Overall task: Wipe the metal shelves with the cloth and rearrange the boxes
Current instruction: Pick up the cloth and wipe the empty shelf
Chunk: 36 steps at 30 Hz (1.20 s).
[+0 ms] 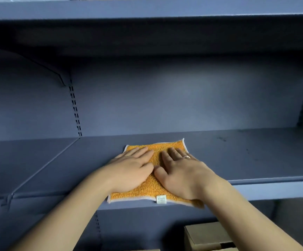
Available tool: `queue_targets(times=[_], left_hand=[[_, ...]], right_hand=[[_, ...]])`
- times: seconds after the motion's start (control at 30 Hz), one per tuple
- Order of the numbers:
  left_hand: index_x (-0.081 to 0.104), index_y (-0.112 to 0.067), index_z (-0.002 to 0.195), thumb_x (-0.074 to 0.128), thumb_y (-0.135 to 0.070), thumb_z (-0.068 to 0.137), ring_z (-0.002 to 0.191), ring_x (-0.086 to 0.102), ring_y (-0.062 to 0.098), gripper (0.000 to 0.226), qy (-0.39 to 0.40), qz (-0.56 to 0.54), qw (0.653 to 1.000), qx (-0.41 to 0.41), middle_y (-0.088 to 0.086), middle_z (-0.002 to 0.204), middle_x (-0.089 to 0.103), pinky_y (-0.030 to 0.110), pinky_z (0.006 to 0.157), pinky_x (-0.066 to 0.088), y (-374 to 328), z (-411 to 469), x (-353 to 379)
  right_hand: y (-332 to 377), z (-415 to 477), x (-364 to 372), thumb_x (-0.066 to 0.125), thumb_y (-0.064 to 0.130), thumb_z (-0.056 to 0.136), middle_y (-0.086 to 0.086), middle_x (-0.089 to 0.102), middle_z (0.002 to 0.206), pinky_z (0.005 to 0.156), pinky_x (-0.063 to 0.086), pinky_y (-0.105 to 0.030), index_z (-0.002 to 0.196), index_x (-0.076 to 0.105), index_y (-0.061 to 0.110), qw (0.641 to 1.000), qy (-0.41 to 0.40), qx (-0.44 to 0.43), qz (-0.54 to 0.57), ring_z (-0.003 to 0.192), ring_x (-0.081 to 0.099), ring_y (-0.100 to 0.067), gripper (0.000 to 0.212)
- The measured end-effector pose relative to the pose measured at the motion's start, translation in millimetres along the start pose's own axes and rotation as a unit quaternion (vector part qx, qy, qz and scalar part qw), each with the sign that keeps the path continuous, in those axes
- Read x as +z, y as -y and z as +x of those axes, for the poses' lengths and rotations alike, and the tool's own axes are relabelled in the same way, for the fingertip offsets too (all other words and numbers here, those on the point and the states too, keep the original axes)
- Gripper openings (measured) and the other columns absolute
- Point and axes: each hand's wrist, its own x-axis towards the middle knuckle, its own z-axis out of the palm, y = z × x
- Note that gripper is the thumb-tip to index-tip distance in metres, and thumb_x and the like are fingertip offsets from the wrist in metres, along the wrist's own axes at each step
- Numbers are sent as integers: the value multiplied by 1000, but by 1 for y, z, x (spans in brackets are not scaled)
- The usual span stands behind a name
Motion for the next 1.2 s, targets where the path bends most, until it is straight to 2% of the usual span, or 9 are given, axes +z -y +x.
queue_targets(times=[0.33,0.63,1.0,1.2], left_hand=[[-3,-47,157,13,-48,107,147,-17,-7,53,1,-4,1000,-15,-30,161,-15,31,125,-4,-6,0,-2],[-4,-39,159,14,-45,107,149,-17,-2,56,23,-3,1000,-5,-24,164,-15,29,124,-7,2,13,-6],[-3,-32,161,13,-42,108,154,-13,10,56,33,21,999,-8,-13,167,-13,37,126,-4,19,47,-9],[-3,-29,161,11,-42,108,155,-12,14,56,42,24,999,-23,-9,168,-12,39,126,-3,33,83,-16]], right_hand=[[-2,2,-4,9,62,102,-11,-11,169,127,-5,-41,162,-6,15,999,28,-15,-23,157,-11,-28,78],[-2,15,-14,8,63,102,-9,-13,169,126,-3,-40,162,-8,18,996,64,-20,-59,157,-11,-27,76],[-5,50,-18,12,61,104,-8,-11,170,125,-4,-41,163,-7,19,996,71,-6,-45,157,-11,-25,75],[-15,96,-20,13,64,102,-5,-10,170,127,0,-47,162,-6,23,995,84,7,-45,157,-11,-24,76]])
